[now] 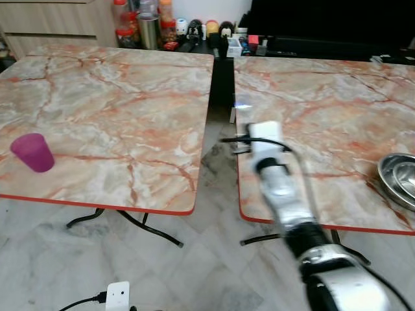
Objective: Setting the table
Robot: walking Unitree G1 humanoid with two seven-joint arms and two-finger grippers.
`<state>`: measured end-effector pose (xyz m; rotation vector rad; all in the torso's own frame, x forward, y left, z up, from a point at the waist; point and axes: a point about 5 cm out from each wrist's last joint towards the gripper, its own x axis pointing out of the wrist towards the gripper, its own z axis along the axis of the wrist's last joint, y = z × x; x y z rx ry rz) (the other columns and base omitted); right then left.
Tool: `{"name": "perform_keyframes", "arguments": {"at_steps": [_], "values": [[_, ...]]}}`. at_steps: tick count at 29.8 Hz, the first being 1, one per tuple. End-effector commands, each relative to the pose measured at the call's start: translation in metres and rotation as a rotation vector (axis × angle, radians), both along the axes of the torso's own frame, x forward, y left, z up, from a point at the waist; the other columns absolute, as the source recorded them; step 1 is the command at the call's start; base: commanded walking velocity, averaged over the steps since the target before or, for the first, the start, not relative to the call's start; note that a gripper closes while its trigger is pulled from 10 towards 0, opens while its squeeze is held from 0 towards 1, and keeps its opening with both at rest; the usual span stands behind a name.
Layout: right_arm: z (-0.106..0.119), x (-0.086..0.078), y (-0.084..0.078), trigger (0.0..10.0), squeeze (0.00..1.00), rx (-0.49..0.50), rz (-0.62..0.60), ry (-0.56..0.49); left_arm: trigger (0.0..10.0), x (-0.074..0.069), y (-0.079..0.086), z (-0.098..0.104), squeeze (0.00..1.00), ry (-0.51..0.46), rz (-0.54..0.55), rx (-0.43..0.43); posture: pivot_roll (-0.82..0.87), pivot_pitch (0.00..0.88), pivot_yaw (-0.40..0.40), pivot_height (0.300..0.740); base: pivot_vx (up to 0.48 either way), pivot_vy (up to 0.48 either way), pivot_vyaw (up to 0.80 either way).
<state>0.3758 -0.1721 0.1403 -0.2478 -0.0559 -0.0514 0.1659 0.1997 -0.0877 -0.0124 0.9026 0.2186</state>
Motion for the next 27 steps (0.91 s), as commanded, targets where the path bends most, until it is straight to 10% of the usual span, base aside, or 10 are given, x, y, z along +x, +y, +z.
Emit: {"name": "perform_keyframes", "arguments": {"at_steps": [1, 7, 27], "values": [[-0.001, -0.001, -0.007, 10.0, 0.0, 0.006, -0.03, -0.002, 10.0, -0.007, -0.001, -0.004, 0.0, 0.028, 0.008, -0.009, 0.09, 0.084, -0.037, 0.715, 0.0, 0.0, 0.0], [0.001, -0.004, -0.026, 10.0, 0.0, 0.004, -0.075, -0.018, 10.0, -0.007, -0.005, -0.004, 0.0, 0.029, -0.001, -0.014, 0.08, 0.095, -0.03, 0.715, 0.0, 0.0, 0.0], [0.003, 0.0, 0.002, 10.0, 0.0, 0.057, -0.011, -0.042, 10.0, -0.002, 0.029, 0.005, 0.0, 0.005, -0.09, 0.114, 0.11, 0.083, -0.016, 0.715, 0.0, -0.274, 0.0]]}}
